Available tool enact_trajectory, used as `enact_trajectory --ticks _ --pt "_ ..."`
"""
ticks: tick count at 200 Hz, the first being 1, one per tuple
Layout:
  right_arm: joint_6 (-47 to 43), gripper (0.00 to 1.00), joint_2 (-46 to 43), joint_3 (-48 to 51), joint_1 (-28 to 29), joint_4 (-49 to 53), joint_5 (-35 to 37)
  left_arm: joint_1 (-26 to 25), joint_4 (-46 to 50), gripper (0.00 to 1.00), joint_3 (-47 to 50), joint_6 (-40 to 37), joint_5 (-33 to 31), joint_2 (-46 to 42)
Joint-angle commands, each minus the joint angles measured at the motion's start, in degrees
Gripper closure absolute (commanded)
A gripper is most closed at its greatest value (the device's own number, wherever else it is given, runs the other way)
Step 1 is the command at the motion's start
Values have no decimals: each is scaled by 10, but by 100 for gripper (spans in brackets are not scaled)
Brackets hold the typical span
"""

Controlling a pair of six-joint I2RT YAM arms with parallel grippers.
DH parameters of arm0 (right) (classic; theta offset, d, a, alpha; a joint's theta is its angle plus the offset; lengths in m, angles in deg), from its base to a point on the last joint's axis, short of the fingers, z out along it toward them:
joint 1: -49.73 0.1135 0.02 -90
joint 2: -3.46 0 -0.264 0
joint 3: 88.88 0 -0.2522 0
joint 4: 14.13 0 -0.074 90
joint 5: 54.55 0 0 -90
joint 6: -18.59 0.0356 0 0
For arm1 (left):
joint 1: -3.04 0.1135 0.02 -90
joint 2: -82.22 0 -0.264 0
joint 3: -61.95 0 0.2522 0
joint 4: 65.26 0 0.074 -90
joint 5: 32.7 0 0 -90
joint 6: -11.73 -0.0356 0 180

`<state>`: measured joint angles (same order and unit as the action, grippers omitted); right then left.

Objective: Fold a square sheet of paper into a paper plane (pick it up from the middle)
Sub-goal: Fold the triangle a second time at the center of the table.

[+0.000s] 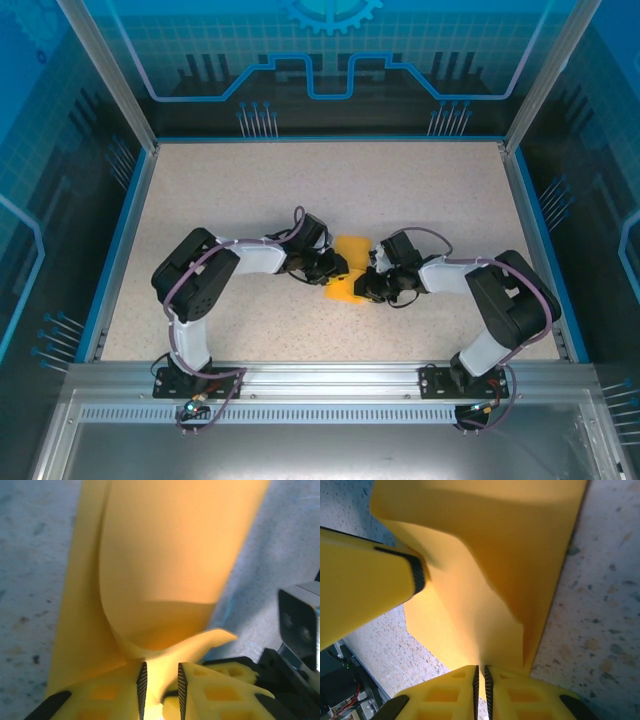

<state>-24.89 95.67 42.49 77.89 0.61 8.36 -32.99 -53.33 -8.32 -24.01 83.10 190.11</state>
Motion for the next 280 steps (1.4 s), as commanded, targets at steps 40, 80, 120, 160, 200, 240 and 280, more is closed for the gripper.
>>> enact_trajectory --ticks 40,80,120,160,200,240,280 --pt "-4 84 19 14 2 55 35 -3 -37 78 -10 -18 35 -27" --pt "-5 84 21 14 2 56 35 -4 -35 82 -30 -29 26 8" --pt "-6 87 23 16 1 61 39 2 -22 90 -33 -50 -14 37" --pt "-11 92 23 20 0 71 47 14 -35 91 -22 -66 -31 42" --pt "-13 93 22 21 1 79 55 27 -48 91 -16 -86 -37 41" --pt "-14 93 20 21 -1 83 55 35 -48 91 -11 -99 -38 46" --pt "-15 93 19 15 -1 88 56 36 -72 92 15 -98 -38 53"
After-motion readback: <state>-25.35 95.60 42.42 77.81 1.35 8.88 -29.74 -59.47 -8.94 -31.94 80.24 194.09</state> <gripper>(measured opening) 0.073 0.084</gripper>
